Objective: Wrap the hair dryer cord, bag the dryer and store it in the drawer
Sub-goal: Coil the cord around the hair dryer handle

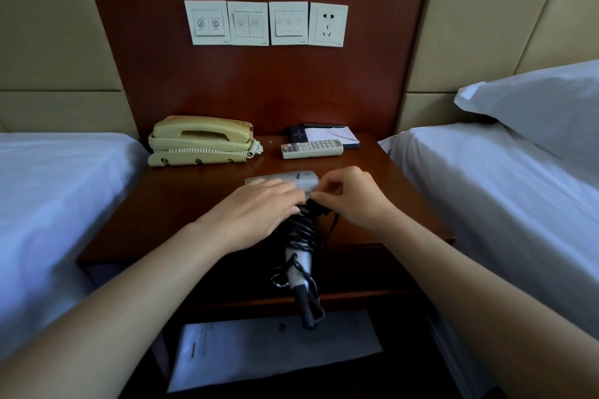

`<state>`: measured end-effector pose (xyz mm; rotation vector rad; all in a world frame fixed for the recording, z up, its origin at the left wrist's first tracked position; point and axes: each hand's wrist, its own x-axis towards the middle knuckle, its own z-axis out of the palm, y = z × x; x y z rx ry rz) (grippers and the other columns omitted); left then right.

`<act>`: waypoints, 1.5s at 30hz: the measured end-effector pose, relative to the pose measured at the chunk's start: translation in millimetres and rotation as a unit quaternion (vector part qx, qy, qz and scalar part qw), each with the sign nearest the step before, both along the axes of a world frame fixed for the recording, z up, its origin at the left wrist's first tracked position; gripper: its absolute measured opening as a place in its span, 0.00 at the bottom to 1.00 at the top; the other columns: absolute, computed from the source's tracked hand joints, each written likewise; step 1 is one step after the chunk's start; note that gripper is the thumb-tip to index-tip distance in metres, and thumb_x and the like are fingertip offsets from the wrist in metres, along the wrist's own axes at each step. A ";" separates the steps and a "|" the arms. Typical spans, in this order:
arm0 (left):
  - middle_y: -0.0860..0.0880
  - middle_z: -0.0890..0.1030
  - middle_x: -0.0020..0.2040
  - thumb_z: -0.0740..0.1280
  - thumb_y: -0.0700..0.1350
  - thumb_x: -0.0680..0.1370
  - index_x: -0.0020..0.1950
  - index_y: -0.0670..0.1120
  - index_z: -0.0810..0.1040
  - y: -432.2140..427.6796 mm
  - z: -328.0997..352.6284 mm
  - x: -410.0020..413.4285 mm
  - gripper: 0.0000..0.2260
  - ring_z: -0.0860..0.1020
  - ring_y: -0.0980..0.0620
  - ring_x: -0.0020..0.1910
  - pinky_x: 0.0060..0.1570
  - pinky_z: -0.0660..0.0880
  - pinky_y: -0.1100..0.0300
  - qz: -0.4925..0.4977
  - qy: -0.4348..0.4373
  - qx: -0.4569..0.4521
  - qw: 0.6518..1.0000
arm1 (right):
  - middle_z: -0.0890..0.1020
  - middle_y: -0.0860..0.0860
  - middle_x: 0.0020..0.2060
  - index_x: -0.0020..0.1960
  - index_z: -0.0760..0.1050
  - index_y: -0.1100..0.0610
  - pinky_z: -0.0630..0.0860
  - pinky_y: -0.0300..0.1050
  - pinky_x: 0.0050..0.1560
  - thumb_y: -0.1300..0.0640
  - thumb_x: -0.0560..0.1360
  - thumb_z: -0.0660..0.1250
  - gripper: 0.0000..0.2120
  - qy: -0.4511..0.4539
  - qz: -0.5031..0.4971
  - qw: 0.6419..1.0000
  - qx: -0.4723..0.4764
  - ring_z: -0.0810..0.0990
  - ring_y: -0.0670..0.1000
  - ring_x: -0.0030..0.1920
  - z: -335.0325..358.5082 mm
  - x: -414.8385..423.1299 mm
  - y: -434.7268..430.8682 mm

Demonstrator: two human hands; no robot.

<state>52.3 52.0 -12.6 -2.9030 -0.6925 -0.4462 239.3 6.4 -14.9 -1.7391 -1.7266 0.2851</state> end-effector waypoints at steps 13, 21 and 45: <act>0.51 0.76 0.54 0.54 0.49 0.82 0.60 0.48 0.72 9.5 -3.4 -5.5 0.11 0.74 0.52 0.54 0.51 0.73 0.50 0.016 -0.006 -0.082 0.996 | 0.76 0.52 0.52 0.60 0.76 0.56 0.73 0.42 0.53 0.57 0.77 0.62 0.12 -0.094 0.093 0.990 0.057 0.77 0.51 0.49 -7.6 -14.0 -28.4; 0.55 0.70 0.44 0.57 0.45 0.82 0.52 0.45 0.72 11.3 -5.4 -1.5 0.06 0.67 0.57 0.44 0.42 0.61 0.64 -0.011 -0.049 -0.079 0.996 | 0.74 0.53 0.54 0.62 0.73 0.56 0.73 0.48 0.55 0.59 0.79 0.59 0.13 -0.123 0.130 0.983 0.049 0.77 0.54 0.51 -3.8 -12.1 -20.6; 0.53 0.72 0.32 0.62 0.45 0.79 0.39 0.49 0.71 8.3 5.2 -1.0 0.09 0.70 0.56 0.33 0.37 0.67 0.54 0.035 -0.096 -0.199 0.975 | 0.74 0.55 0.50 0.54 0.75 0.59 0.74 0.54 0.49 0.53 0.77 0.59 0.13 -0.195 0.064 0.979 -0.012 0.77 0.62 0.46 12.2 -30.9 -21.1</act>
